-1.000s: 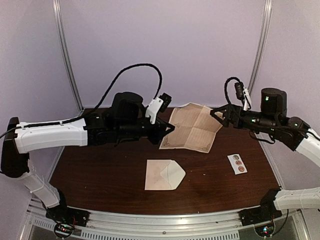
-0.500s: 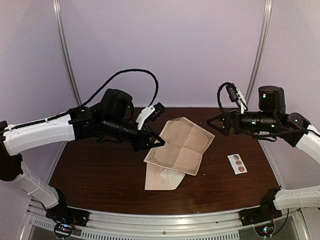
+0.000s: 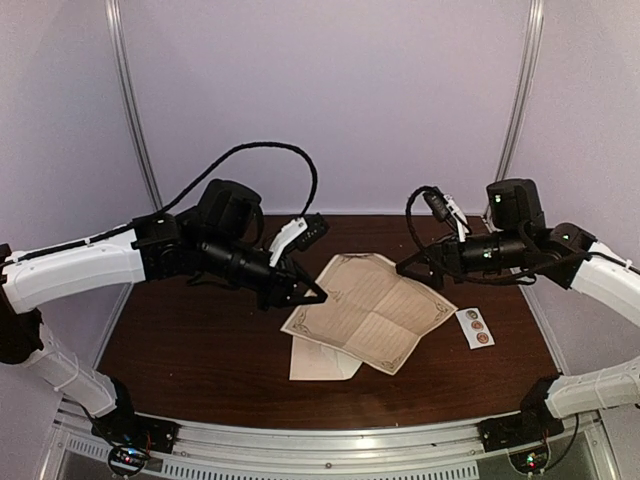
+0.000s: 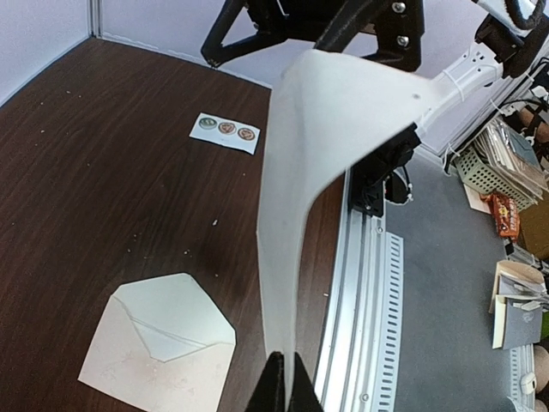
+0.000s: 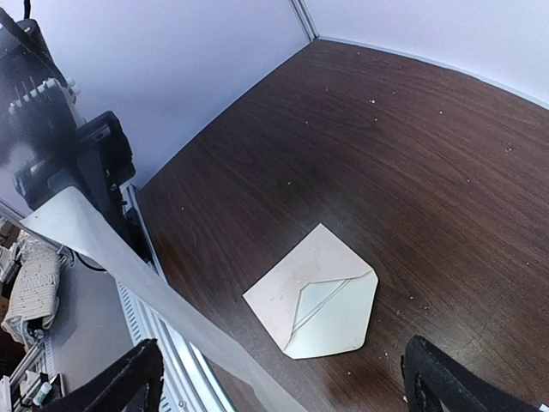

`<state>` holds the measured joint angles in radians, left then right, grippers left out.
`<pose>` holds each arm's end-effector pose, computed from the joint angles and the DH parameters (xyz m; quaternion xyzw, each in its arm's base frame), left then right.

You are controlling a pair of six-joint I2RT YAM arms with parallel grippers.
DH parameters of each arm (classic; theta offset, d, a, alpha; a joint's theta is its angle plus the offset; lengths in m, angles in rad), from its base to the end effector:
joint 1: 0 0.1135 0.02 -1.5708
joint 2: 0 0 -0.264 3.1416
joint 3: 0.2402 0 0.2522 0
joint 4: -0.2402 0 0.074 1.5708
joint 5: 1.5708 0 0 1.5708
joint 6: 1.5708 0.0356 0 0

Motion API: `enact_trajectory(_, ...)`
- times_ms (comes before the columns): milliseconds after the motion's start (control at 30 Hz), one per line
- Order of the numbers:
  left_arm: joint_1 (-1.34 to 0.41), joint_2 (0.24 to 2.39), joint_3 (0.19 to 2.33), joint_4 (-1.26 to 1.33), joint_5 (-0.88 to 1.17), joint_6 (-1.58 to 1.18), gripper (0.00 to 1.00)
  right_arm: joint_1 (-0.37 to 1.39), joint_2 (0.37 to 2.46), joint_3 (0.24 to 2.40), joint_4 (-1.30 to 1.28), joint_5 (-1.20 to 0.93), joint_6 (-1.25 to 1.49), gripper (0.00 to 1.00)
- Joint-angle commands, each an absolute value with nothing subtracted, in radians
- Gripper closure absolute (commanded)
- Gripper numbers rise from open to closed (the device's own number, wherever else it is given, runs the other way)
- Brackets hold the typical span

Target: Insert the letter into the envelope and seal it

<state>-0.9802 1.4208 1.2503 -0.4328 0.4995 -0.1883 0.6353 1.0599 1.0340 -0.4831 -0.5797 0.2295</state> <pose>0.1634 -0.2743 0.3324 0.4369 0.7471 -0.4311 0.2552 0.1719 0.1510 0.3468 -0.3083 0.7803 0.4271 0.3373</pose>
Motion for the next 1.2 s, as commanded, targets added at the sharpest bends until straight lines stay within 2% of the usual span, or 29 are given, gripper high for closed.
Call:
enact_trajectory(0, -0.971, 1.397, 1.25, -0.44, 0.536, -0.163, 1.0, 0.644, 1.089, 1.024, -0.513, -0.659, 0.201, 0.05)
enact_trajectory(133, -0.969, 1.393, 1.253, -0.443, 0.531, -0.163, 1.0, 0.662, 1.111, 1.002, -0.507, -0.73, 0.199, 0.16)
enact_trajectory(300, -0.966, 1.391, 1.257, -0.448, 0.527, -0.161, 1.0, 0.68, 1.11, 0.971, -0.491, -0.757, 0.21, 0.39)
enact_trajectory(367, -0.965, 1.389, 1.26, -0.448, 0.525, -0.162, 1.0, 0.681, 1.103, 0.953, -0.476, -0.747, 0.218, 0.45)
enact_trajectory(500, -0.964, 1.39, 1.264, -0.448, 0.528, -0.166, 1.0, 0.681, 1.095, 0.927, -0.445, -0.75, 0.237, 0.49)
enact_trajectory(567, -0.963, 1.39, 1.263, -0.448, 0.526, -0.167, 1.0, 0.68, 1.093, 0.92, -0.437, -0.747, 0.243, 0.55)
enact_trajectory(667, -0.962, 1.387, 1.262, -0.448, 0.525, -0.167, 1.0, 0.68, 1.087, 0.917, -0.431, -0.73, 0.245, 0.72)
enact_trajectory(767, -0.959, 1.384, 1.259, -0.448, 0.519, -0.168, 1.0, 0.68, 1.068, 0.916, -0.416, -0.691, 0.251, 0.94)
enact_trajectory(800, -0.959, 1.382, 1.258, -0.448, 0.512, -0.171, 1.0, 0.68, 1.058, 0.915, -0.41, -0.669, 0.253, 0.99)
enact_trajectory(867, -0.954, 1.375, 1.258, -0.448, 0.482, -0.186, 1.0, 0.68, 1.035, 0.91, -0.394, -0.624, 0.262, 1.0)
enact_trajectory(900, -0.95, 1.365, 1.258, -0.447, 0.466, -0.193, 0.98, 0.68, 1.024, 0.908, -0.386, -0.586, 0.267, 1.0)
enact_trajectory(967, -0.942, 1.345, 1.254, -0.439, 0.433, -0.208, 0.8, 0.68, 0.992, 0.904, -0.373, -0.517, 0.281, 1.0)
enact_trajectory(1000, -0.935, 1.329, 1.251, -0.431, 0.419, -0.215, 0.67, 0.681, 0.982, 0.902, -0.373, -0.476, 0.285, 1.0)
enact_trajectory(1067, -0.922, 1.295, 1.244, -0.413, 0.394, -0.228, 0.53, 0.68, 0.962, 0.9, -0.375, -0.405, 0.291, 1.0)
enact_trajectory(1167, -0.888, 1.244, 1.237, -0.384, 0.38, -0.246, 0.45, 0.678, 0.943, 0.895, -0.373, -0.348, 0.295, 1.0)
